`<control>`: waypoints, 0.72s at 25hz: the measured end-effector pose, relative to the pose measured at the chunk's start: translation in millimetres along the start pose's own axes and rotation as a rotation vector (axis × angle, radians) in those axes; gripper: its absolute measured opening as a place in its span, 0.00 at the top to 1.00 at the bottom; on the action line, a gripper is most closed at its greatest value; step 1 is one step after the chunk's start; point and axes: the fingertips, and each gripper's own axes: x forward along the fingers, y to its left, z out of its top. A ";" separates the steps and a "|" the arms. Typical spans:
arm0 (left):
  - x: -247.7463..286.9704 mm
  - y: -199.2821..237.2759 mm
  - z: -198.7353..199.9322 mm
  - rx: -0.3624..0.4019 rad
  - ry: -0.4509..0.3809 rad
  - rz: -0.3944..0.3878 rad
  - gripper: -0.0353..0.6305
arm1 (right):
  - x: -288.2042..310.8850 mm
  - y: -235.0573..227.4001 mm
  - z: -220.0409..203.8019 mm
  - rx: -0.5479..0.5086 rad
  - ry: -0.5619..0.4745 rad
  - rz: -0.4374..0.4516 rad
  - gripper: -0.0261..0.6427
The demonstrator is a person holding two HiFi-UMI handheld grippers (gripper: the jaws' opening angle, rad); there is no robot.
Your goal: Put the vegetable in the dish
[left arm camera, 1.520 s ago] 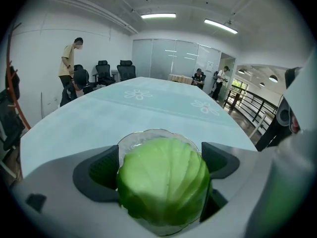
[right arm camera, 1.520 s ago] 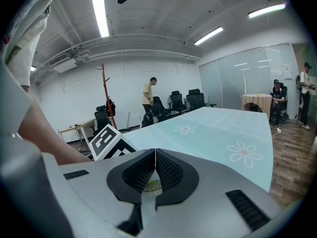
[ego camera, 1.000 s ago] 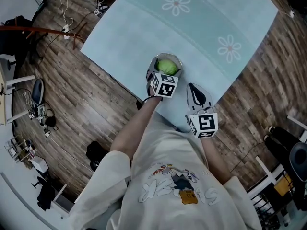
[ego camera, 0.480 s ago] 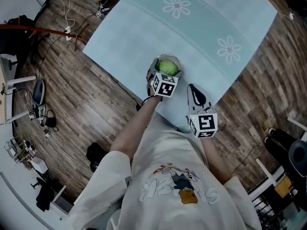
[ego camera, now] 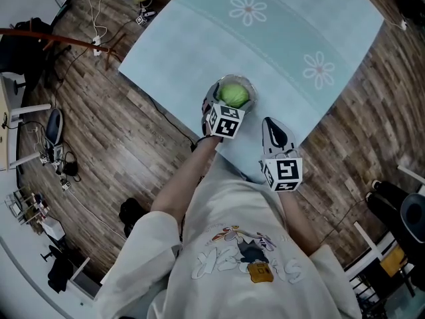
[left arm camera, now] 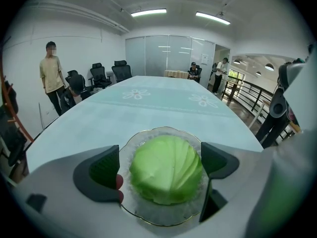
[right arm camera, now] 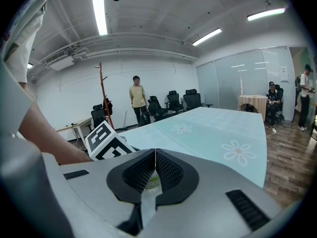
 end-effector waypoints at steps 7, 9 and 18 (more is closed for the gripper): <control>-26.2 8.1 6.9 -0.026 -0.059 0.021 0.28 | 1.5 7.8 -0.7 -0.014 0.006 -0.004 0.93; -37.9 10.6 12.5 -0.042 -0.092 0.034 0.36 | 1.8 9.8 0.4 -0.021 0.006 -0.006 0.93; -72.8 8.0 25.8 -0.050 -0.172 0.060 0.57 | -2.8 10.5 9.3 -0.023 -0.013 -0.017 0.93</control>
